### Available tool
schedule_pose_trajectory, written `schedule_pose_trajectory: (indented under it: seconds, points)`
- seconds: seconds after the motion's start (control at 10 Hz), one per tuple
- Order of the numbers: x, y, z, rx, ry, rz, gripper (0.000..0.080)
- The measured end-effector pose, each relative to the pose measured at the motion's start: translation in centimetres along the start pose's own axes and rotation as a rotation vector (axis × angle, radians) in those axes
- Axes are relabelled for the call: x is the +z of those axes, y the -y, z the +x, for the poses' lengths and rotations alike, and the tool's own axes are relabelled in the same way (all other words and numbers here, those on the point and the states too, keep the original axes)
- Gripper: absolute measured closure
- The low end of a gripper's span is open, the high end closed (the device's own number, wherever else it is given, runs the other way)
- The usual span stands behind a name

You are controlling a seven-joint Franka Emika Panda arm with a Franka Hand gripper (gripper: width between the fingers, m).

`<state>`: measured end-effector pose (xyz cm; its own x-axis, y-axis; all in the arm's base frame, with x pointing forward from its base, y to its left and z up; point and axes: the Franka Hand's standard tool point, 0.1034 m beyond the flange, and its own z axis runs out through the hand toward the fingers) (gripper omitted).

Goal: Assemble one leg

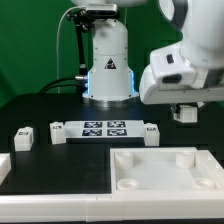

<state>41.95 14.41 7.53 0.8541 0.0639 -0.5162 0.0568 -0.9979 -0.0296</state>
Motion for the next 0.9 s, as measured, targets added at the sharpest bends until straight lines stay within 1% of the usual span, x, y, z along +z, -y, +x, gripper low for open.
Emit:
schedule_pose_trajectory:
  seconds: [0.1,0.2,0.3,0.4,0.5,0.6,0.8,0.9]
  points:
    - [0.2,-0.1,-0.4,-0.001,-0.06,-0.001,0.0509]
    - [-0.1,0.1,0.4,-0.004,-0.165,0.009,0.0509]
    - [-0.4,0.0,0.5,-0.01,-0.277,0.016,0.0508]
    - [-1.6,-0.8,0.7,-0.027,-0.343,0.016,0.0508]
    - [-3.0,-1.1,1.4,-0.024,-0.428,0.024,0.0508]
    - [-4.2,-1.5,1.8,-0.032,-0.487,0.027,0.0508]
    - [-6.7,-1.8,2.7,-0.029,-0.651,0.042,0.0508]
    - [-7.7,-2.0,3.0,-0.031,-0.745,0.05,0.0508]
